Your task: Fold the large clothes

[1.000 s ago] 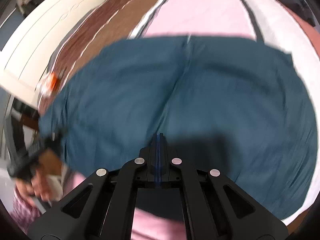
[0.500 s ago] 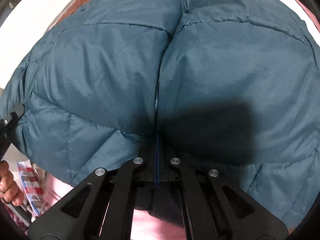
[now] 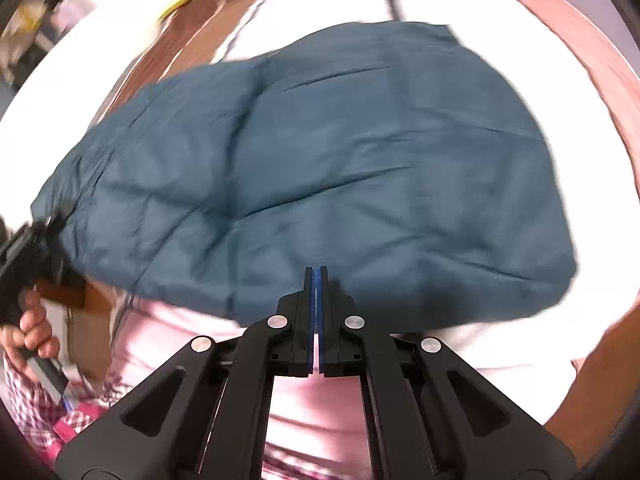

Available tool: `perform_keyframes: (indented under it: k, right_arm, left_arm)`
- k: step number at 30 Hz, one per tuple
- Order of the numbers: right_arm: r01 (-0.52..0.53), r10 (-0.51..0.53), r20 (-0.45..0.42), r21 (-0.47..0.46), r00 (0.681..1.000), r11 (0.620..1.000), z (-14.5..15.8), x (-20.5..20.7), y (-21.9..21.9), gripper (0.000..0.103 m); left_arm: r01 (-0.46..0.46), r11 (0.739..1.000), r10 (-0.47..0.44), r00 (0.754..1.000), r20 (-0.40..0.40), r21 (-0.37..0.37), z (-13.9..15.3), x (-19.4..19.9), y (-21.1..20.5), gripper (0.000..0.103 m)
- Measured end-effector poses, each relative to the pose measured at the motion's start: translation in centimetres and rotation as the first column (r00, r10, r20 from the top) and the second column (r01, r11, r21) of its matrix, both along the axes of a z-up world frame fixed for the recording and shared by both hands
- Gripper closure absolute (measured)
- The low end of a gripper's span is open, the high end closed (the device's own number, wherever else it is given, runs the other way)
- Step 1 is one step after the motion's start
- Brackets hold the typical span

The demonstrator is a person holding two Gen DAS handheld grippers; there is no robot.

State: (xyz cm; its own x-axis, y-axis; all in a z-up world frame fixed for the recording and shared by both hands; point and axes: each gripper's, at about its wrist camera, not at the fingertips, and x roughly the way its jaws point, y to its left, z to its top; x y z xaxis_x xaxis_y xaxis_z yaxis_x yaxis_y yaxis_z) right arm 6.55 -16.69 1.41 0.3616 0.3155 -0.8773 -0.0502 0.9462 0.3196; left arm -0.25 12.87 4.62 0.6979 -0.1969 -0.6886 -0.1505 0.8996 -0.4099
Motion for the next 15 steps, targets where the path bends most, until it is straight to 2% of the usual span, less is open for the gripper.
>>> perform_keyframes:
  k: [2,4,8,11,15]
  right_arm:
    - [0.066,-0.066,-0.005,0.017,0.998,0.998,-0.4,-0.1,-1.9,0.103]
    - [0.085,-0.084,-0.029,0.035,0.996,0.996,-1.4,1.2,-2.1,0.103]
    - [0.081,-0.078,-0.083,0.034,0.994,0.996,-4.9,1.7,-3.0,0.103]
    - [0.070,-0.067,-0.086,0.033,0.994,0.997,-6.3,2.0,-3.0,0.103]
    - [0.075,-0.067,-0.095,0.083,0.993,0.994,-7.2,2.4,-3.4,0.103]
  left_arm:
    - [0.015,1.000,-0.016,1.000,0.013,0.015,0.7,-0.1,-0.5,0.076]
    - [0.027,0.999,-0.028,0.999,0.023,0.028,1.4,0.0,-1.1,0.077]
    - [0.064,0.996,-0.067,0.997,0.048,0.069,3.1,0.3,-3.0,0.077]
    - [0.099,0.988,-0.107,0.992,0.071,0.116,4.3,0.4,-4.9,0.077]
    - [0.172,0.967,-0.195,0.975,0.109,0.190,6.4,0.5,-8.8,0.077]
